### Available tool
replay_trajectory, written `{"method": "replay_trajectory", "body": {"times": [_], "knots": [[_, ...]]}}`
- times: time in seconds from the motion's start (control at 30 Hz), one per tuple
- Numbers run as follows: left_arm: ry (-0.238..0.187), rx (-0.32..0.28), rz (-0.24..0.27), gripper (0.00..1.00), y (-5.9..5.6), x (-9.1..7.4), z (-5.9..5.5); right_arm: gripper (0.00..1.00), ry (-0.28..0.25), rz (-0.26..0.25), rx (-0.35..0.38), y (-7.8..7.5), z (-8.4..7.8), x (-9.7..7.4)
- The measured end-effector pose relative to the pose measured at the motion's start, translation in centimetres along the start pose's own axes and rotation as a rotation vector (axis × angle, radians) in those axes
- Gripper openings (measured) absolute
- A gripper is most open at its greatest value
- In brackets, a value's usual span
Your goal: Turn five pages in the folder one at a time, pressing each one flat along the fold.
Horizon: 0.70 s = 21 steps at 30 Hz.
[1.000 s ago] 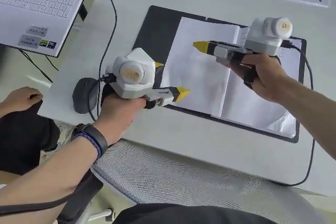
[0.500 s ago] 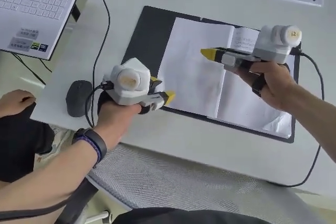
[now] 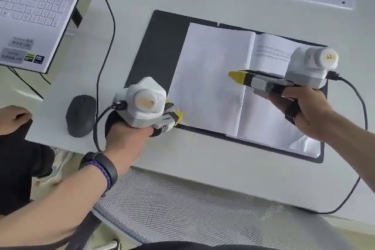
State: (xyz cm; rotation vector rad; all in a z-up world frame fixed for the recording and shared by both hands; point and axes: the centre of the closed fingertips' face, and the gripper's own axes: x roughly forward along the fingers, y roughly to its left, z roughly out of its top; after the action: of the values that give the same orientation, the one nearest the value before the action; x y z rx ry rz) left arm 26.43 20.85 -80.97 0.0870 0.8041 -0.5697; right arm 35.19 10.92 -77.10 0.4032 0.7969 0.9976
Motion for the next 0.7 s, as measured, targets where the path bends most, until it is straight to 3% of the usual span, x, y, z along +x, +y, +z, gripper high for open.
{"method": "replay_trajectory", "body": {"times": [0.27,0.7], "knots": [[0.011,0.060,0.027,0.12,0.2,0.0,-0.1,0.22,-0.005,0.002,0.010,-0.1,-0.3,0.2],[-0.001,0.045,0.046,0.06,1.0,-0.2,-0.1,0.14,-0.022,0.010,0.027,-1.4,-0.2,0.1]]}}
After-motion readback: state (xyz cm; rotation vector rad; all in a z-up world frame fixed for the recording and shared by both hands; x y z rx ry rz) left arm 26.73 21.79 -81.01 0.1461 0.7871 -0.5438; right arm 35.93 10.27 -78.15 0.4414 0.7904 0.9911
